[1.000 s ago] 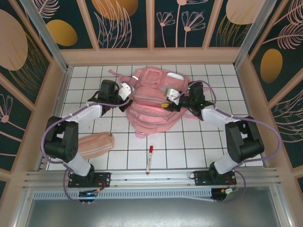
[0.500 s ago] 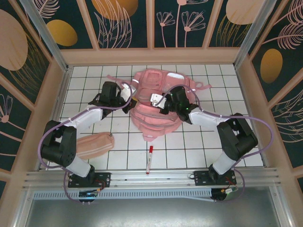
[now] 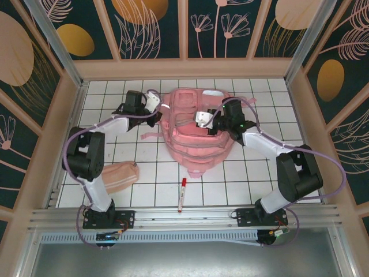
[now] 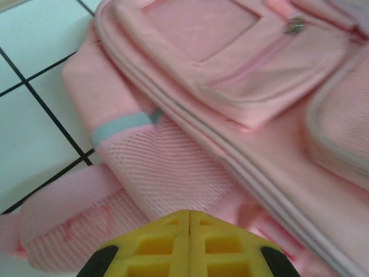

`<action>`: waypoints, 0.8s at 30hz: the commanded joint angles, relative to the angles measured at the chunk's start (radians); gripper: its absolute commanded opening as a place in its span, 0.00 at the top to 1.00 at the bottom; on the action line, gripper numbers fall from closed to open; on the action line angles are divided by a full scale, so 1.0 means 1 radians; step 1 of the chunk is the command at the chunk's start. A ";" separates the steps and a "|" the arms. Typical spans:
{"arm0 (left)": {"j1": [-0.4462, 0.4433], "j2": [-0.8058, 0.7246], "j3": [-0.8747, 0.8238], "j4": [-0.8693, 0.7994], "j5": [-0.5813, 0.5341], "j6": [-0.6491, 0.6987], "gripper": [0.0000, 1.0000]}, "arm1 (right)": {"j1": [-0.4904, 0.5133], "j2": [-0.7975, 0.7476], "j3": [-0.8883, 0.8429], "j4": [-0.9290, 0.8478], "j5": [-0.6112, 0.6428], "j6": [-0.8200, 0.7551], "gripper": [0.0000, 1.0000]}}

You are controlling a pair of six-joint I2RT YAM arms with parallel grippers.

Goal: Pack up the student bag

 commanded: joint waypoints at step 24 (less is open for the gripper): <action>-0.084 -0.058 -0.071 -0.028 0.558 0.313 0.53 | -0.048 -0.013 0.087 -0.022 -0.177 0.020 1.00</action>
